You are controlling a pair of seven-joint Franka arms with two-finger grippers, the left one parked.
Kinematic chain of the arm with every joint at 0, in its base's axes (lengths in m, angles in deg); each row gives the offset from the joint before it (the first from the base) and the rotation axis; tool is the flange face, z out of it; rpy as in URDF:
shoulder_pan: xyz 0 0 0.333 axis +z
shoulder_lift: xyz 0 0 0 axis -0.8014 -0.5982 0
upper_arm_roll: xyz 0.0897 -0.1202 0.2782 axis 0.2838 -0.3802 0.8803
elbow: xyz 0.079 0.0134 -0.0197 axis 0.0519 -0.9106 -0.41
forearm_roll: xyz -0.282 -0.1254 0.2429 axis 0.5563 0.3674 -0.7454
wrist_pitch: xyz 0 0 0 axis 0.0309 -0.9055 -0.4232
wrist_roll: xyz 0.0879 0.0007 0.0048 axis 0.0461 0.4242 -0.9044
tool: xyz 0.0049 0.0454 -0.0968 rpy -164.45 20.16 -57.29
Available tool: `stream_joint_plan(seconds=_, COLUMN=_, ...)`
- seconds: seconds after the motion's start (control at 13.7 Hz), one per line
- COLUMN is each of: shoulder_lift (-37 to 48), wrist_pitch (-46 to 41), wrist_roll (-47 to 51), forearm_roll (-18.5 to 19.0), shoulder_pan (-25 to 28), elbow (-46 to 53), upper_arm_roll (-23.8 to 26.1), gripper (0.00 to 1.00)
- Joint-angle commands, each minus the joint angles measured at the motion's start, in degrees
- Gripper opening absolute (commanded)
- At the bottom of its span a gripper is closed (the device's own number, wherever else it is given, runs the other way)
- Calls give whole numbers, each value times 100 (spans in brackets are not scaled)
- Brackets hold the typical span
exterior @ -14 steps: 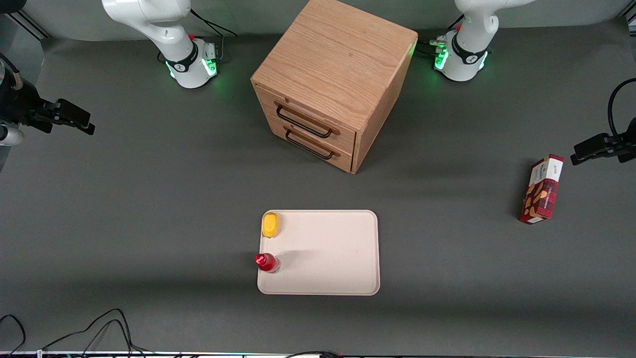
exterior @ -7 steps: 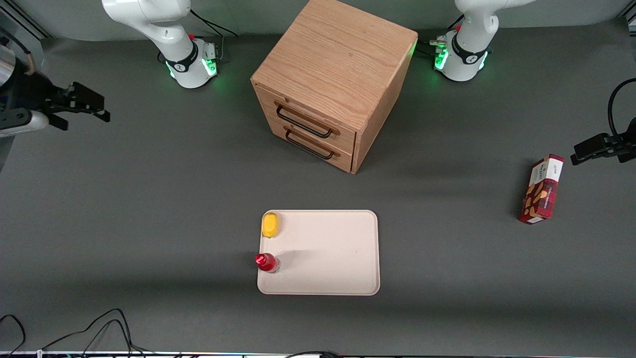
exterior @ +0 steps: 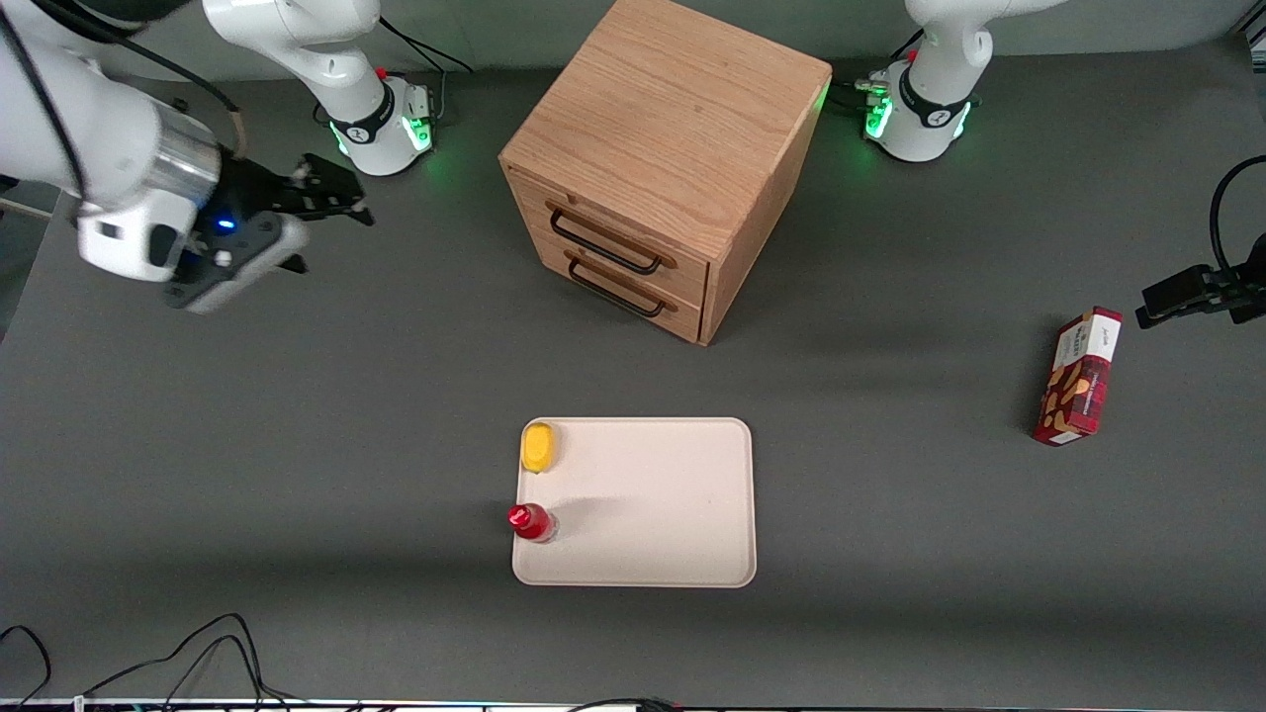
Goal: Open upper drawer
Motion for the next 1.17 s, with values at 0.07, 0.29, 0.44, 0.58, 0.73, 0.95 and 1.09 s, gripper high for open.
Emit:
stream_joint_plan(seconds=0.07, shoulder_lift=-918, wrist_pitch=-56, wrist_roll=-657, forearm_roll=-518, shoulder_pan=69, elbow=482, upper_arm_roll=407, gripper=100)
stream_joint_plan(seconds=0.29, shoulder_lift=-1675, wrist_pitch=532, wrist_roll=-578, forearm_roll=-448, shoulder_pan=86, elbow=474, upper_arm_roll=1058, gripper=100)
stream_joint_plan(seconds=0.44, shoulder_lift=-2001, wrist_pitch=831, wrist_roll=-508, forearm_roll=-422, shoulder_pan=253, elbow=439, upper_arm_roll=1173, gripper=100)
stream_joint_plan(seconds=0.58, shoulder_lift=-2151, wrist_pitch=1104, wrist_roll=-394, forearm_roll=-422, shoulder_pan=341, elbow=229, upper_arm_roll=1279, gripper=100)
stream_joint_plan(seconds=0.73, shoulder_lift=-2151, wrist_pitch=1464, wrist_roll=-350, forearm_roll=-422, shoulder_pan=342, elbow=-131, upper_arm_roll=1472, gripper=100)
stream_joint_plan(seconds=0.95, shoulder_lift=-2134, wrist_pitch=1799, wrist_roll=-174, forearm_roll=-413, shoulder_pan=350, elbow=-431, upper_arm_roll=1675, gripper=100)
stream_joint_plan(seconds=1.09, shoulder_lift=-2072, wrist_pitch=1957, wrist_roll=-174, forearm_roll=-413, shoulder_pan=342, elbow=-659, upper_arm_roll=1771, gripper=100)
